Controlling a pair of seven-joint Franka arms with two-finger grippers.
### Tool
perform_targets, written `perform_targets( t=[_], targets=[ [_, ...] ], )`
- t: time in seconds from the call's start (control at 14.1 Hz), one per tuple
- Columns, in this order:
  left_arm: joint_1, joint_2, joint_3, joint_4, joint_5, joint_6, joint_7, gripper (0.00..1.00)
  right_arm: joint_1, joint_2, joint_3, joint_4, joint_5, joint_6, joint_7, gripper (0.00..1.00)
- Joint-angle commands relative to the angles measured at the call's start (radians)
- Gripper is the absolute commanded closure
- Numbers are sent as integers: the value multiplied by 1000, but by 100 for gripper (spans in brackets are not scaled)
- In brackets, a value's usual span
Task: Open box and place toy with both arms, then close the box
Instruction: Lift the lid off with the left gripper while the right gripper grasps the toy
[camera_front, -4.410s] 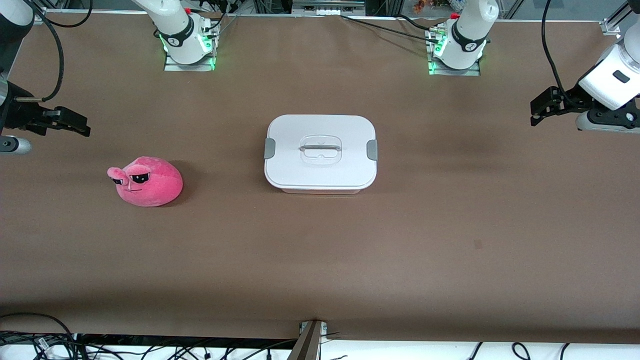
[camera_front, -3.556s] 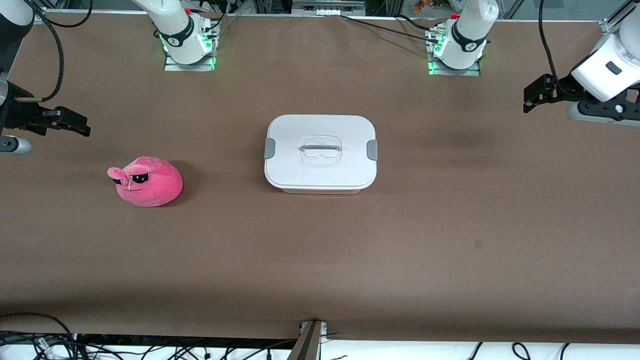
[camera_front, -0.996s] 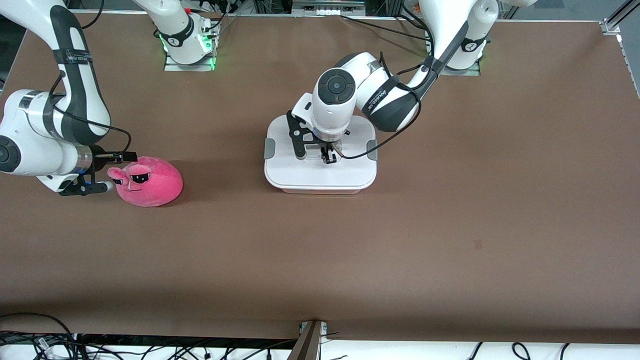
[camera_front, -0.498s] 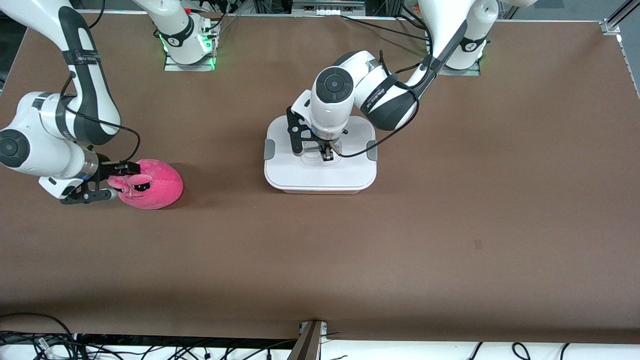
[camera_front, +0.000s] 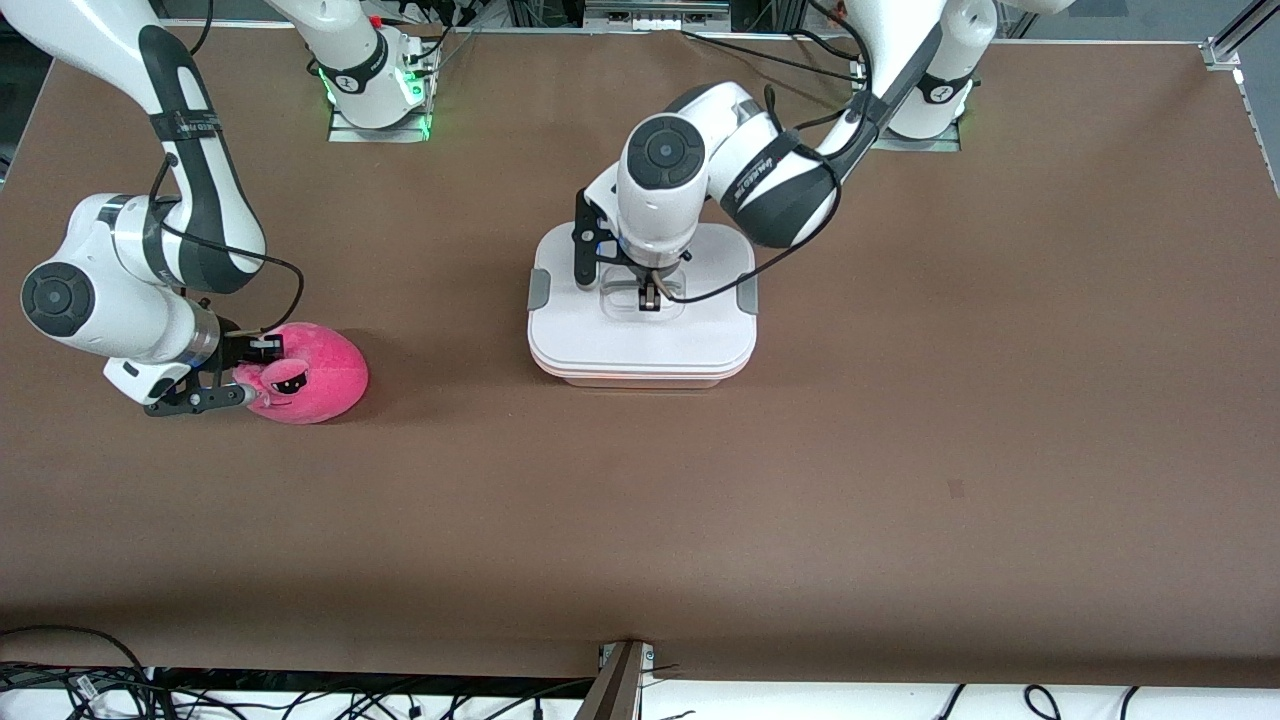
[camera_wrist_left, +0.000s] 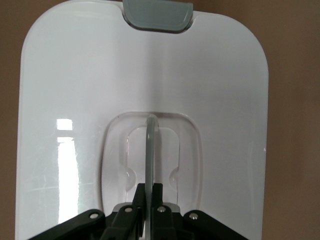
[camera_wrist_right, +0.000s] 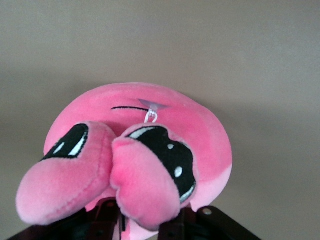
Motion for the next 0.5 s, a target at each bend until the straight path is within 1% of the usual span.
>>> perform_targets(
  t=[0.0, 0.14, 0.28, 0.43],
  targets=[
    [25, -100, -8, 8, 3, -109, 22, 100, -3, -8, 6, 5, 21, 12, -19, 100],
    [58, -163, -6, 11, -81, -174, 20, 100, -3, -24, 11, 20, 18, -2, -30, 100],
    [89, -214, -5, 11, -91, -238, 22, 100, -3, -61, 32, 32, 20, -32, -114, 100],
    [176, -252, -6, 11, -103, -312, 22, 100, -3, -95, 52, 80, 18, -147, -153, 100]
  ],
)
